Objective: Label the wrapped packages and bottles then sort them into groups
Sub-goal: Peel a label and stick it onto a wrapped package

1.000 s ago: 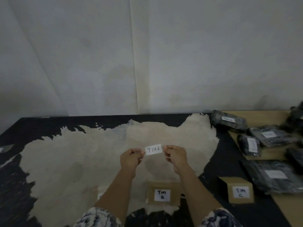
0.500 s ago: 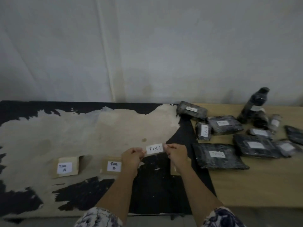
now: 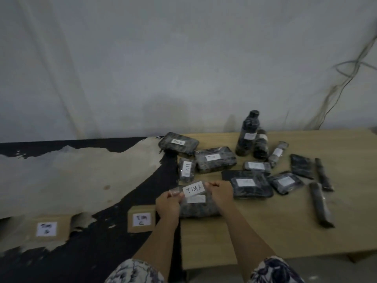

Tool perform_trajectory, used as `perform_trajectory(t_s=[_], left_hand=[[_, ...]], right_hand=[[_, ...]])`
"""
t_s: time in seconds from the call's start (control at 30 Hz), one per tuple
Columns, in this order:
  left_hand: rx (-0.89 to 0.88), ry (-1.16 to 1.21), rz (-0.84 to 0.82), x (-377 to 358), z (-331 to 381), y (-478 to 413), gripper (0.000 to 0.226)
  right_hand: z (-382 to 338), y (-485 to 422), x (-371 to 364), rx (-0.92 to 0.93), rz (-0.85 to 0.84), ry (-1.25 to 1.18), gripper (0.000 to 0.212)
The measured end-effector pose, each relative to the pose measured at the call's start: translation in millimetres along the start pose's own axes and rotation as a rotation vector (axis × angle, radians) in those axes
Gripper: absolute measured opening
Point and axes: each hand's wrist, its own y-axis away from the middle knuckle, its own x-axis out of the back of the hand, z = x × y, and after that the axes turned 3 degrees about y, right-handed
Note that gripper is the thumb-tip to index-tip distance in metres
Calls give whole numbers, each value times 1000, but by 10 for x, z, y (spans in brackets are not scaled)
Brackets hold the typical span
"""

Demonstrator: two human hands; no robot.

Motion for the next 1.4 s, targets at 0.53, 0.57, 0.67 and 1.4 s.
perform_trajectory(t_s=[0.53,0.57,0.67,1.4], left_hand=[[-45,-164,-41,-2096,-284,695,8],[-41,-187,-50,-2193,-293,707,8],[-33,-230,-41,-2487,-344,711,8],[396,-211,-151,-4855,-660,901,36]], right_hand=[[796,-801,1890,-21,84,92,30],[829,-850,1956,-23,98,90,33],[912,-1022,2111,-43,133,111,33],[1230,-2632,3607,-84,188,496,24]])
